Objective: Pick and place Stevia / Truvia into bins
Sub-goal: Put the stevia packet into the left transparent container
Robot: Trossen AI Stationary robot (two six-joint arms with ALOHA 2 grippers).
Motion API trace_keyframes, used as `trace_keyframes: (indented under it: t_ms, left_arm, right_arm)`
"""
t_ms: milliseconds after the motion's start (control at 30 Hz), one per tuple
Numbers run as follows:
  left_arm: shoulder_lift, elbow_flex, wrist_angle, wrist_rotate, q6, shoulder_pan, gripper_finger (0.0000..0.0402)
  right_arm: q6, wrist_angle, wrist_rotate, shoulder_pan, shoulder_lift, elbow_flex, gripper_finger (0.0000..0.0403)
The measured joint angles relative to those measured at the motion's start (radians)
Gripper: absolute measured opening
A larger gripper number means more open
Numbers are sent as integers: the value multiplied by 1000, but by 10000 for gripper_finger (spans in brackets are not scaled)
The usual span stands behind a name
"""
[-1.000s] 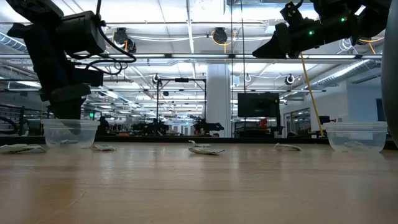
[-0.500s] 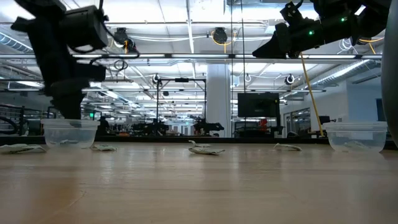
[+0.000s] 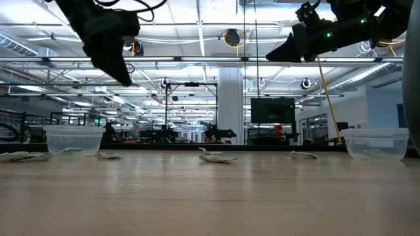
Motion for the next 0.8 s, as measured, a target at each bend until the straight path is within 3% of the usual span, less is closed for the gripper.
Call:
trace_keyframes:
  t_ms: [167, 300, 400, 600, 800]
  left_arm:
    - [44, -10, 70, 28, 52, -1, 86]
    - [130, -10, 91, 56, 53, -1, 97]
    - [218, -10, 148, 98, 97, -4, 129]
    - [353, -10, 125, 70, 200, -7, 197]
    - [398, -10, 81, 51, 191, -19, 211]
  right_arm:
    - [-1, 3, -142, 1, 0, 0, 107]
    - [-1, -4, -141, 0, 3, 0, 123]
    - [-1, -4, -140, 0, 18, -1, 138]
    - [-1, 12, -139, 0, 65, -1, 157]
    - [-5, 34, -137, -4, 97, 0, 156]
